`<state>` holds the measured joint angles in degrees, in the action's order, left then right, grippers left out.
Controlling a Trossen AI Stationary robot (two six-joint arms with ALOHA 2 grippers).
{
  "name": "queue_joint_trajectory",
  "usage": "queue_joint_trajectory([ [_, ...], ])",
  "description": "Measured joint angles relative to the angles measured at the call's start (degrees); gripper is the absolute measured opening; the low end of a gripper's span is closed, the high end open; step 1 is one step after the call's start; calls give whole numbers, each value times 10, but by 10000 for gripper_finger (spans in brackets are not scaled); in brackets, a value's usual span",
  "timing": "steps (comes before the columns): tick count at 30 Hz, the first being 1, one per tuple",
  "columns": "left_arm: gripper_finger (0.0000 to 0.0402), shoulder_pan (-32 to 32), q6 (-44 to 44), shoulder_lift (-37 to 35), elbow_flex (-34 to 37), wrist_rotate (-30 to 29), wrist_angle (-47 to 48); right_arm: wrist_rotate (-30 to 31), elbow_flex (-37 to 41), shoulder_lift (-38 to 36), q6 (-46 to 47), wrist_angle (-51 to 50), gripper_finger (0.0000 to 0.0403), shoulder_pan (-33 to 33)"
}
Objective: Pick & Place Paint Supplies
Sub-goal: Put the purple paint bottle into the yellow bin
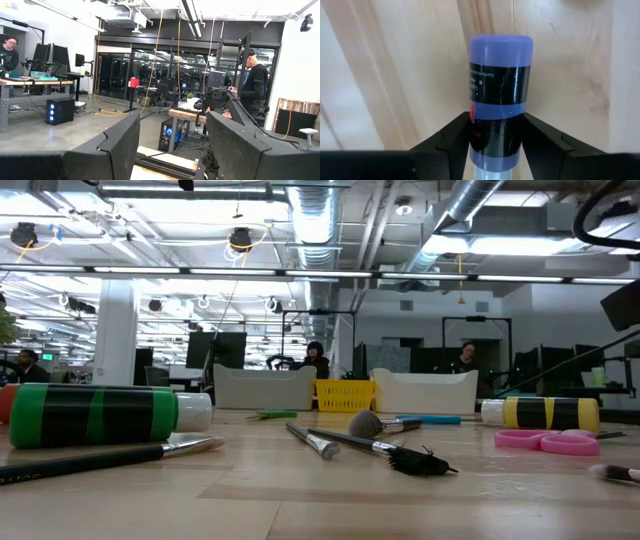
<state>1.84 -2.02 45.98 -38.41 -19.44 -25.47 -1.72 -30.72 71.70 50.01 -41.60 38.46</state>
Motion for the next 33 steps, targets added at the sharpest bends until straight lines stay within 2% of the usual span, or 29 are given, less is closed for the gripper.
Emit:
queue_joint_trajectory([
  [5, 219, 0, 0, 0, 0, 0, 0, -1, 0, 0, 11, 13, 142, 0],
  [10, 218, 0, -3, 0, 0, 0, 0, -23, -4, -2, 24, 29, 145, 0],
  [16, 218, 0, -19, 1, 0, 0, 0, -30, -54, -21, 25, 34, 146, -25],
  [23, 218, 0, -34, 27, 0, 5, -1, -28, -161, -32, -55, 26, 142, -108],
  [26, 218, 0, -45, 58, 0, 23, -17, -5, -217, -31, -109, 10, 142, -159],
  [33, 218, -1, -94, 159, 0, 78, -118, 38, -333, -31, -221, 5, 142, -299],
])
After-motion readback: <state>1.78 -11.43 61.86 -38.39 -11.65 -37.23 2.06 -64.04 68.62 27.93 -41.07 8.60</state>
